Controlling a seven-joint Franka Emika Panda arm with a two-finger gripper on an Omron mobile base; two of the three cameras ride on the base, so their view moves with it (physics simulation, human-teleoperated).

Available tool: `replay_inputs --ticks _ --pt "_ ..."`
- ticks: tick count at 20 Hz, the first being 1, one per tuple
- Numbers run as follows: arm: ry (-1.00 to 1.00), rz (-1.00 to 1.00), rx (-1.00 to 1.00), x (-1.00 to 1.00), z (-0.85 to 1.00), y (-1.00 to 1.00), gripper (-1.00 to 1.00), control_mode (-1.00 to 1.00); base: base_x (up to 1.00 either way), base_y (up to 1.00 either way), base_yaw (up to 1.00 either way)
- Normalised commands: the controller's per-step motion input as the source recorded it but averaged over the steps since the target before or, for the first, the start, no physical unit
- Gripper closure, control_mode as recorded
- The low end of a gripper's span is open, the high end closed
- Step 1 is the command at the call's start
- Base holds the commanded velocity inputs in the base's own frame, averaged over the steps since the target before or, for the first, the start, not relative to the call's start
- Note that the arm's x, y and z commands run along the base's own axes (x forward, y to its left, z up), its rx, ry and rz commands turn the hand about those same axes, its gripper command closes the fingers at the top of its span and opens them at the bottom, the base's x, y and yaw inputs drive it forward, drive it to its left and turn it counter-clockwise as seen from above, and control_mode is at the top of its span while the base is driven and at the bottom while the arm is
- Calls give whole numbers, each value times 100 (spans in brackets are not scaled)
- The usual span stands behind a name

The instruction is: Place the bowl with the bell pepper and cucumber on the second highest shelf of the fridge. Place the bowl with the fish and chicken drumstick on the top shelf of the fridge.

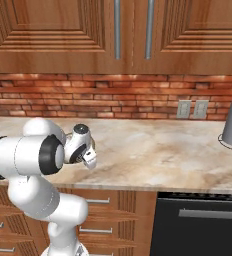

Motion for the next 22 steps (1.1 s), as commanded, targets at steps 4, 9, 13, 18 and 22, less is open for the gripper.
replay_inputs --ticks 4,9,13,18,22 --pt "-3 0 0 -3 2 0 100 -100 0 0 0" --pt "-21 0 0 -32 60 0 100 -100 0 0 0" --pt "-30 -1 2 -57 90 0 100 -100 0 0 0" --pt "-17 -10 11 -72 100 0 100 -100 0 0 0" --pt "0 -12 22 -73 95 -17 100 -100 0 0 0"
